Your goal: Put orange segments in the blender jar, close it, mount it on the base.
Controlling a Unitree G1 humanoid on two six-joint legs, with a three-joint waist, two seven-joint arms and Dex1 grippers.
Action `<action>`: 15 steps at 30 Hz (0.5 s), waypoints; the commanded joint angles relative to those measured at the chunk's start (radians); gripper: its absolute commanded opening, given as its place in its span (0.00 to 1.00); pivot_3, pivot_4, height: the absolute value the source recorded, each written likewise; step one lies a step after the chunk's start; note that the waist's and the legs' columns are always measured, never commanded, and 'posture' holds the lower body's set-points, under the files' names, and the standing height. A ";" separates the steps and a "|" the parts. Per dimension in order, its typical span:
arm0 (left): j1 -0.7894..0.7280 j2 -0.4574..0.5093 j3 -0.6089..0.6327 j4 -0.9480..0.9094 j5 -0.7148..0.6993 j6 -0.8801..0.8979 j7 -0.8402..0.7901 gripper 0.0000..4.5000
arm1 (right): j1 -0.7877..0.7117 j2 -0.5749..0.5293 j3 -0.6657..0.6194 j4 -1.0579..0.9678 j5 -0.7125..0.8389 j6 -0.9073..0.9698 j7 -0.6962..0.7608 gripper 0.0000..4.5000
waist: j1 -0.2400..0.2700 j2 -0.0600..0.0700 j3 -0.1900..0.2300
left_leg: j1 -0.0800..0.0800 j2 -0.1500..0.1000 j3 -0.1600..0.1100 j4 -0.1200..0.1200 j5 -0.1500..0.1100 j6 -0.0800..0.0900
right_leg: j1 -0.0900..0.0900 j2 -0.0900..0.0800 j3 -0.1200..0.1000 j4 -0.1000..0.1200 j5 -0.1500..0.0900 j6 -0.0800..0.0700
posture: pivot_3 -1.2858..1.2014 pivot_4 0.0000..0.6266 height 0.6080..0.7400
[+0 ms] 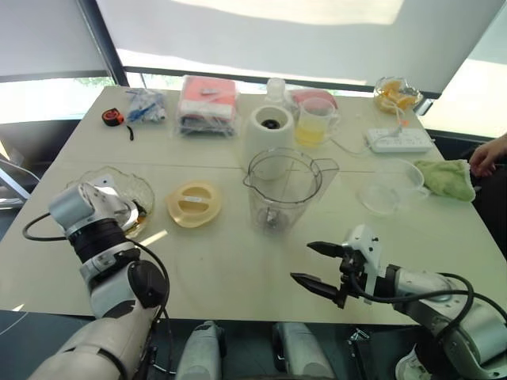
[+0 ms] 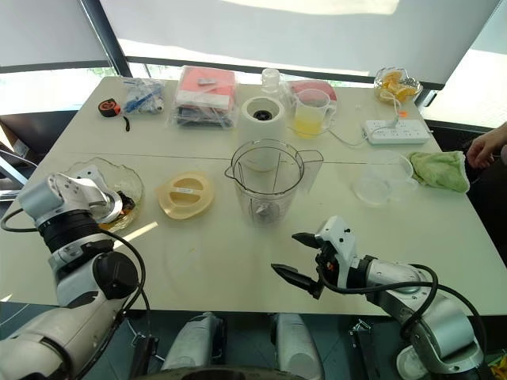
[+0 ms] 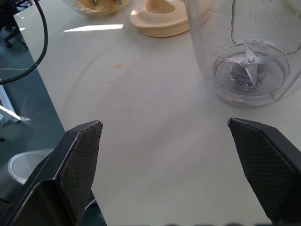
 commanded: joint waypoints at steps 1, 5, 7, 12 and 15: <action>-0.007 0.005 0.010 -0.014 -0.002 0.003 0.007 0.36 | -0.003 0.008 -0.010 -0.021 0.000 -0.020 -0.002 1.00 | 0.000 0.000 0.000 | 0.000 0.000 0.000 0.000 0.000 0.000 | 0.000 0.000 0.000 0.000 0.000 0.000 | 0.52 0.24 1.00; -0.011 0.006 0.013 -0.048 0.002 0.024 0.010 0.36 | -0.015 0.012 -0.002 -0.010 -0.006 -0.021 -0.001 1.00 | -0.001 0.000 0.000 | 0.000 0.000 0.000 0.000 0.000 0.000 | 0.000 0.000 0.000 0.000 0.000 0.000 | 0.52 0.24 1.00; -0.019 0.009 0.010 -0.092 0.009 0.050 0.012 0.36 | -0.023 0.012 -0.002 -0.003 -0.007 -0.020 0.002 1.00 | -0.001 0.000 0.000 | 0.000 0.000 0.000 0.000 0.000 0.000 | 0.000 0.000 0.000 0.000 0.000 0.000 | 0.52 0.24 1.00; -0.049 0.024 -0.007 -0.235 0.023 0.114 0.007 0.36 | -0.032 0.010 -0.038 0.022 0.014 -0.013 0.009 1.00 | -0.001 0.000 0.000 | 0.000 0.000 0.000 0.000 0.000 0.000 | 0.000 0.000 0.000 0.000 0.000 0.001 | 0.52 0.24 1.00; -0.059 0.038 -0.022 -0.299 0.025 0.115 -0.001 0.36 | -0.032 0.002 -0.048 0.043 0.014 -0.019 0.022 1.00 | -0.001 0.000 0.000 | 0.000 0.000 0.000 0.000 0.000 0.000 | 0.000 0.000 0.000 0.000 0.000 0.001 | 0.52 0.24 1.00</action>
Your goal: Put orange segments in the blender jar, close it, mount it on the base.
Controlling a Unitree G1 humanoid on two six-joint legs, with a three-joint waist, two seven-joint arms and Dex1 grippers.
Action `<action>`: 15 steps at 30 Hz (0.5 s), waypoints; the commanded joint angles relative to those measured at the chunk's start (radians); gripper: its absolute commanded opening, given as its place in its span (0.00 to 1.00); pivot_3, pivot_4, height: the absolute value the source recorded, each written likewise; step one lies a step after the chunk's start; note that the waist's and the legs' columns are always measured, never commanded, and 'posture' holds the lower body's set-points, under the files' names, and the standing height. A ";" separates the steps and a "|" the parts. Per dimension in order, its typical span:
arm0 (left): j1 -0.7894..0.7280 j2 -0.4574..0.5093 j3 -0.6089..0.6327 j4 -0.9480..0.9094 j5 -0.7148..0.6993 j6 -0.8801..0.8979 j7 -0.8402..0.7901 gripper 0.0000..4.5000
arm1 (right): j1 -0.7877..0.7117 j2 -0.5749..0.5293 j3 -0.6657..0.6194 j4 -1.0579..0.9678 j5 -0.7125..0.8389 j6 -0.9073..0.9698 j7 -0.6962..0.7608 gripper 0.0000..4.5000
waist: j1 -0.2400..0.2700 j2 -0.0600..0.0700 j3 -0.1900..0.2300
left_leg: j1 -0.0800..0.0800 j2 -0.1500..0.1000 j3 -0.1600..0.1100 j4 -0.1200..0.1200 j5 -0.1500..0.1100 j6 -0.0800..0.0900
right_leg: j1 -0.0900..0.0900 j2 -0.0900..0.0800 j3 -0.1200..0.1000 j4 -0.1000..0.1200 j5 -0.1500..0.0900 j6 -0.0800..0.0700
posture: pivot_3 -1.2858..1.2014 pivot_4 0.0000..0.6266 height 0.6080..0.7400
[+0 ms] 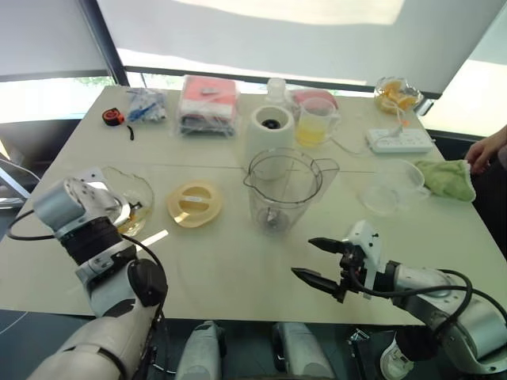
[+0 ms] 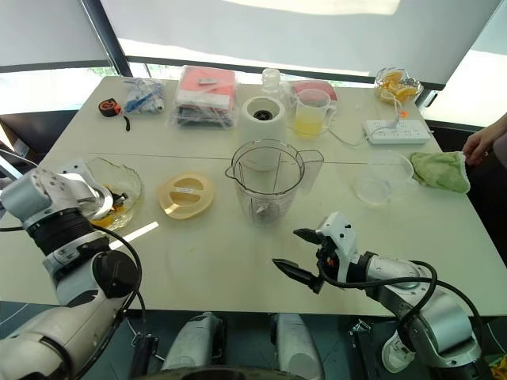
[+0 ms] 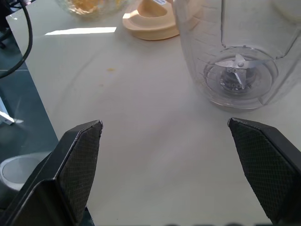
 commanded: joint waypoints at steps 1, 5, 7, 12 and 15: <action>-0.037 0.042 -0.034 -0.099 0.011 0.009 -0.011 0.36 | -0.004 -0.002 -0.040 0.012 0.012 -0.020 0.018 1.00 | 0.000 0.000 0.000 | 0.000 0.000 0.000 0.000 0.000 0.000 | 0.000 0.000 0.000 0.000 0.000 0.000 | 0.52 0.24 1.00; -0.079 0.130 -0.129 -0.095 -0.057 0.009 -0.094 0.36 | -0.010 0.021 -0.076 0.048 0.032 -0.016 0.011 1.00 | -0.001 -0.001 0.000 | 0.000 0.000 0.000 0.000 0.000 0.000 | 0.000 0.000 0.000 0.000 0.000 0.000 | 0.52 0.24 1.00; -0.117 0.195 -0.215 -0.072 -0.125 0.009 -0.181 0.36 | -0.012 0.035 -0.105 0.066 0.046 -0.013 -0.001 1.00 | 0.000 -0.001 0.001 | 0.000 0.000 0.000 0.000 0.000 -0.001 | 0.000 0.000 -0.001 0.000 0.000 0.000 | 0.52 0.24 1.00; -0.240 0.343 -0.549 -0.049 -0.385 -0.168 -0.659 0.36 | 0.003 0.101 -0.246 0.113 0.089 -0.027 -0.072 1.00 | 0.007 -0.001 0.001 | -0.001 0.000 0.000 0.000 0.001 -0.001 | 0.000 -0.001 -0.001 -0.001 0.000 0.000 | 0.52 0.24 1.00; -0.354 0.350 -0.739 0.044 -0.444 -0.358 -0.953 0.36 | 0.071 0.142 -0.328 0.066 0.108 -0.042 -0.107 1.00 | 0.017 0.000 0.000 | -0.002 -0.001 0.001 0.000 0.001 -0.002 | 0.000 -0.003 -0.001 -0.002 -0.001 -0.002 | 0.52 0.24 1.00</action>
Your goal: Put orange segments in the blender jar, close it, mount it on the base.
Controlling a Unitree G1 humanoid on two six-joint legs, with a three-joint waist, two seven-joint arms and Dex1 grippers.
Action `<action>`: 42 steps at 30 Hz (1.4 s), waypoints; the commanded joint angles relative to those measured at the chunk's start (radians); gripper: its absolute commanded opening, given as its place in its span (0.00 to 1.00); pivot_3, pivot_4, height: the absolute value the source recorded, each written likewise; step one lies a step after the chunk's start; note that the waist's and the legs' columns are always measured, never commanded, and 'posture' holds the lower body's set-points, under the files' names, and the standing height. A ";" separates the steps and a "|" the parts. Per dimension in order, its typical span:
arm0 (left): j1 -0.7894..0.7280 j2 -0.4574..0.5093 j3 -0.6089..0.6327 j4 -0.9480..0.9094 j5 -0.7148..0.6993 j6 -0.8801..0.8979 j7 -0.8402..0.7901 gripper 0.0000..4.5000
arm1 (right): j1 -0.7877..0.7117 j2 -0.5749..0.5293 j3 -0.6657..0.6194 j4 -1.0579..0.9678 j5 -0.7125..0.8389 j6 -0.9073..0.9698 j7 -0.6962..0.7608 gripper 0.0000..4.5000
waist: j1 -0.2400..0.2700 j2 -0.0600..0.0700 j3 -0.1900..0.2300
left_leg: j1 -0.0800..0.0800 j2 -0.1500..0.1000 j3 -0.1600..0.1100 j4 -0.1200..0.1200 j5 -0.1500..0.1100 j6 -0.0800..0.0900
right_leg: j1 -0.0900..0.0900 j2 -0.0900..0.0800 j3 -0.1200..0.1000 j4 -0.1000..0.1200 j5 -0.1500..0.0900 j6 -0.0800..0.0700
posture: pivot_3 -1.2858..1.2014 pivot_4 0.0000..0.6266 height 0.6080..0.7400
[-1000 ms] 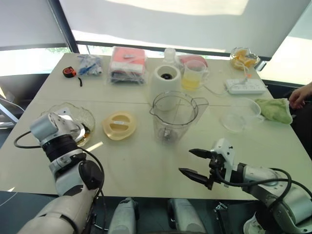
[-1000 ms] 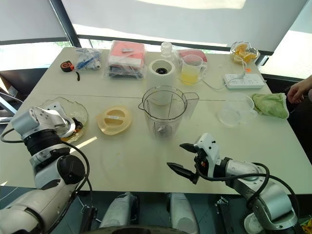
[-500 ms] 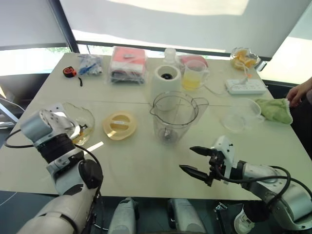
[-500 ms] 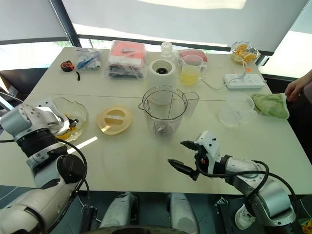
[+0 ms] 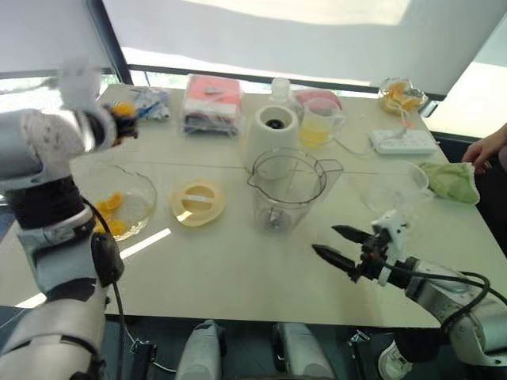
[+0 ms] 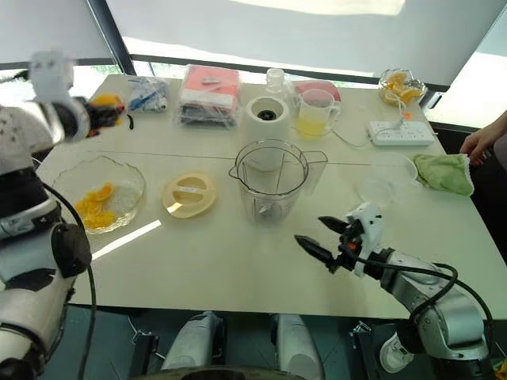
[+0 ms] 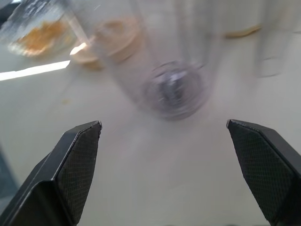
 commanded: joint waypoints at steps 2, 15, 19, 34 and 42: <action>-0.148 -0.004 -0.248 0.139 -0.069 -0.272 -0.384 0.36 | 0.088 0.042 -0.097 -0.087 0.034 -0.041 -0.049 1.00 | -0.003 0.002 -0.001 | 0.000 -0.001 0.001 0.000 0.000 0.000 | 0.000 0.000 0.000 0.000 -0.001 -0.002 | 0.52 0.24 1.00; -0.236 -0.158 -0.609 0.410 0.045 -0.579 -0.841 0.36 | 0.219 0.208 -0.176 -0.276 0.132 -0.122 -0.212 1.00 | -0.045 0.008 0.000 | 0.001 0.000 0.000 0.000 0.000 0.002 | -0.002 0.005 0.004 0.002 -0.002 -0.002 | 0.52 0.24 1.00; -0.214 -0.157 -0.652 0.406 0.087 -0.593 -0.877 0.36 | 0.217 0.206 -0.176 -0.307 0.167 -0.128 -0.246 1.00 | -0.042 0.008 0.000 | 0.000 0.000 0.000 0.000 0.000 0.002 | -0.002 0.005 0.004 0.002 -0.002 -0.002 | 0.52 0.24 1.00; -0.202 -0.146 -0.614 0.368 0.128 -0.540 -0.855 0.99 | 0.117 0.132 -0.143 -0.238 0.175 -0.113 -0.252 1.00 | -0.041 0.008 0.001 | 0.000 0.000 0.000 0.000 0.000 0.002 | -0.002 0.005 0.004 0.001 -0.002 -0.002 | 0.52 0.24 1.00; -0.130 -0.141 -0.262 0.234 0.002 -0.498 -0.588 0.99 | 0.060 0.087 -0.048 -0.104 0.031 -0.159 -0.182 1.00 | -0.044 0.009 0.000 | 0.000 0.001 0.000 0.000 0.000 0.002 | -0.003 0.005 0.004 0.002 -0.002 -0.002 | 0.52 0.24 1.00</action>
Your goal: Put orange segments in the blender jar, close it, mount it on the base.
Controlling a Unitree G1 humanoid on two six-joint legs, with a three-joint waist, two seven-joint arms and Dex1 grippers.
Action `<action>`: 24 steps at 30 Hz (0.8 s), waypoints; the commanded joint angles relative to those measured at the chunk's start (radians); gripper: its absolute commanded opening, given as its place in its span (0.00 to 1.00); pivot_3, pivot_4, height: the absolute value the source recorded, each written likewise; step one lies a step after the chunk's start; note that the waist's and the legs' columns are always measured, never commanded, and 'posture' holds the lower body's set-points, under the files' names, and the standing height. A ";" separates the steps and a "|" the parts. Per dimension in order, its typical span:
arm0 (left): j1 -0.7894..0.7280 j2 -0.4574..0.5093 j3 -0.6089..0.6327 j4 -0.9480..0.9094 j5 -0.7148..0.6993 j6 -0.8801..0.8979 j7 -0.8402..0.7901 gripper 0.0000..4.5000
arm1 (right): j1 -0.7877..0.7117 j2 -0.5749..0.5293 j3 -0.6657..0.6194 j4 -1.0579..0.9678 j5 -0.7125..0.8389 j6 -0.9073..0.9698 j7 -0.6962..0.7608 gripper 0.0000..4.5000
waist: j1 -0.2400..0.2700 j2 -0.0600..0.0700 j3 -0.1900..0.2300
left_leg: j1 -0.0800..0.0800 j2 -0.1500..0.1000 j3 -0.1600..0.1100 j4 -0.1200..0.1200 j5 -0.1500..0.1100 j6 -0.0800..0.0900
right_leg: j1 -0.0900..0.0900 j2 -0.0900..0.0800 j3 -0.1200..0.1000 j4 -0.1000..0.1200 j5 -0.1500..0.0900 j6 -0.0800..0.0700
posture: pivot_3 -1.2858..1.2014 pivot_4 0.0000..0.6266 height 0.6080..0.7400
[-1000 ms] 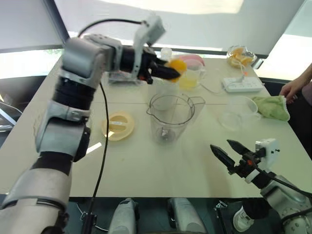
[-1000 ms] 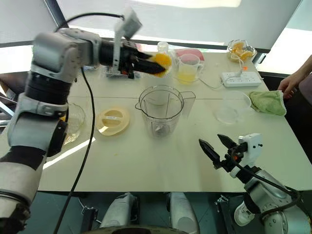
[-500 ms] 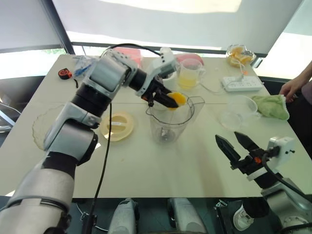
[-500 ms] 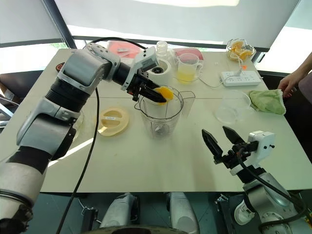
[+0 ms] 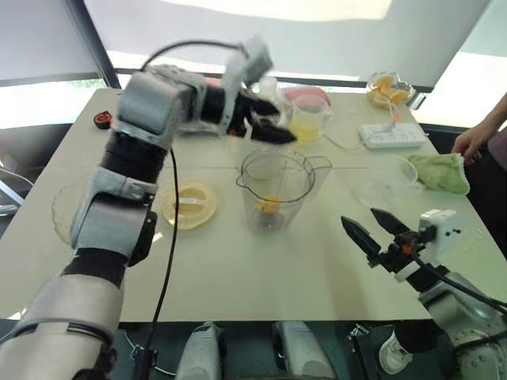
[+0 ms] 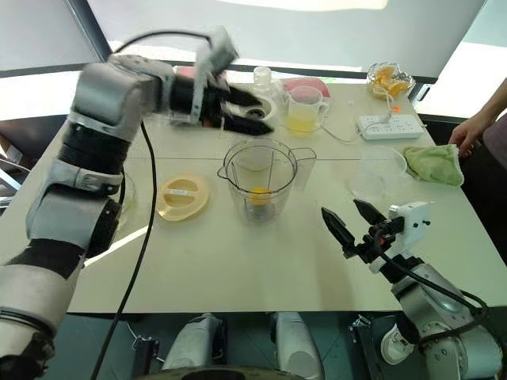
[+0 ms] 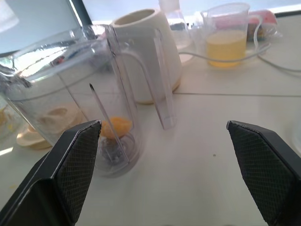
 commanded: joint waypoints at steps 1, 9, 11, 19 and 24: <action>0.060 0.041 0.122 -0.156 -0.076 0.095 0.074 0.99 | -0.051 -0.024 0.027 0.048 -0.056 -0.045 0.039 1.00 | -0.001 0.001 0.000 | 0.000 0.000 0.000 0.000 0.000 0.000 | 0.000 0.000 0.000 0.000 0.000 0.000 | 0.52 0.24 1.00; 0.375 0.189 0.329 -0.648 -0.301 0.385 0.170 0.99 | -0.185 -0.073 0.056 0.280 -0.166 -0.126 0.137 1.00 | 0.001 0.002 0.000 | 0.000 0.001 0.000 0.000 0.000 0.000 | 0.000 0.000 0.000 0.001 0.002 0.004 | 0.52 0.24 1.00; 0.455 0.225 0.375 -0.744 -0.356 0.431 0.186 0.99 | -0.230 -0.082 0.065 0.348 -0.187 -0.147 0.163 1.00 | 0.003 0.001 0.000 | 0.000 0.002 0.000 0.000 0.000 0.000 | 0.000 0.000 0.000 0.001 0.002 0.004 | 0.52 0.24 1.00; 0.685 0.317 0.494 -0.959 -0.494 0.473 0.258 0.99 | -0.391 -0.102 0.115 0.545 -0.253 -0.194 0.262 1.00 | -0.001 0.002 0.000 | 0.003 0.001 0.001 0.001 0.000 0.000 | 0.003 0.000 0.000 0.001 0.002 0.002 | 0.52 0.24 1.00; 0.786 0.355 0.519 -1.013 -0.538 0.454 0.302 0.99 | -0.459 -0.089 0.142 0.601 -0.273 -0.204 0.288 1.00 | 0.000 0.002 0.000 | 0.002 0.001 0.001 0.001 0.000 0.000 | 0.002 0.000 0.000 0.001 0.002 0.003 | 0.52 0.24 1.00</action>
